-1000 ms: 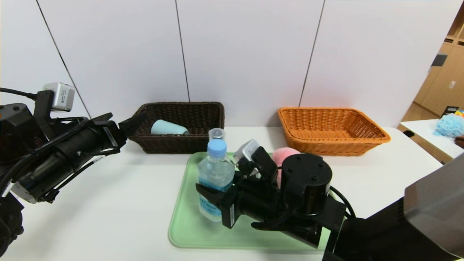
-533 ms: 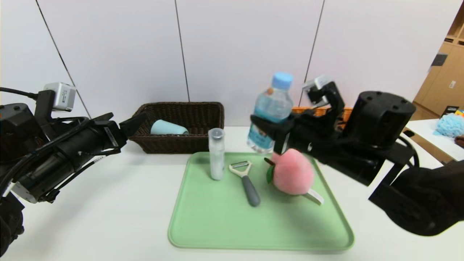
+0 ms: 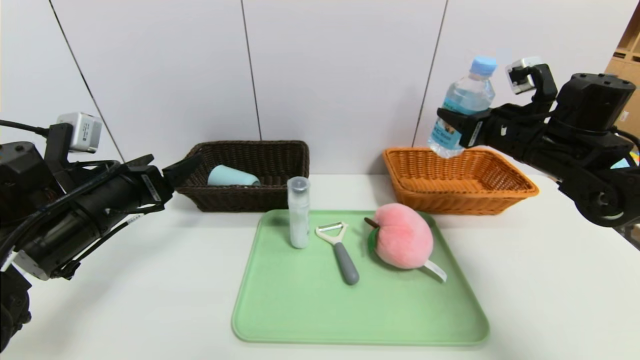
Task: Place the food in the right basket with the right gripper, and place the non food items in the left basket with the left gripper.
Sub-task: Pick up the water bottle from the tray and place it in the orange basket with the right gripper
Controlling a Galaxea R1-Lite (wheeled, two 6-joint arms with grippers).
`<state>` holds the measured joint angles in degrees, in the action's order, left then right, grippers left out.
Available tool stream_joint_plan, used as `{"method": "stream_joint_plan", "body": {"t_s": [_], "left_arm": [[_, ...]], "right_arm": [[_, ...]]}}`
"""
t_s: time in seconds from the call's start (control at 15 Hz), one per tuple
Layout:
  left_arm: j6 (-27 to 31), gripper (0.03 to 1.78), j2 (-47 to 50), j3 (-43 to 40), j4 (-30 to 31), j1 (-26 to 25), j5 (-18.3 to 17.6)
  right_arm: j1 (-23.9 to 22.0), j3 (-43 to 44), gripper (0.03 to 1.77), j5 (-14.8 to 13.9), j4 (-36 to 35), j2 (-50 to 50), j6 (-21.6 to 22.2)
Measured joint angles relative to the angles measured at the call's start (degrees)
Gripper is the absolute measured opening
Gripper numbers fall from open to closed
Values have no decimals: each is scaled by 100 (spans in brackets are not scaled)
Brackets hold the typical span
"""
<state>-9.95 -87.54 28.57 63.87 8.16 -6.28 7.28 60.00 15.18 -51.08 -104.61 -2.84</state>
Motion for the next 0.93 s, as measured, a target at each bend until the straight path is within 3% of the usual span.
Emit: {"method": "stream_joint_plan", "body": {"t_s": [0.47, 0.93], "left_arm": [[-2, 169, 9, -9, 2, 0, -5], [11, 169, -22, 2, 0, 2, -11]], "right_arm": [[-746, 490, 84, -41, -5, -920, -265], [-1063, 494, 84, -40, -55, -1251, -269]]}}
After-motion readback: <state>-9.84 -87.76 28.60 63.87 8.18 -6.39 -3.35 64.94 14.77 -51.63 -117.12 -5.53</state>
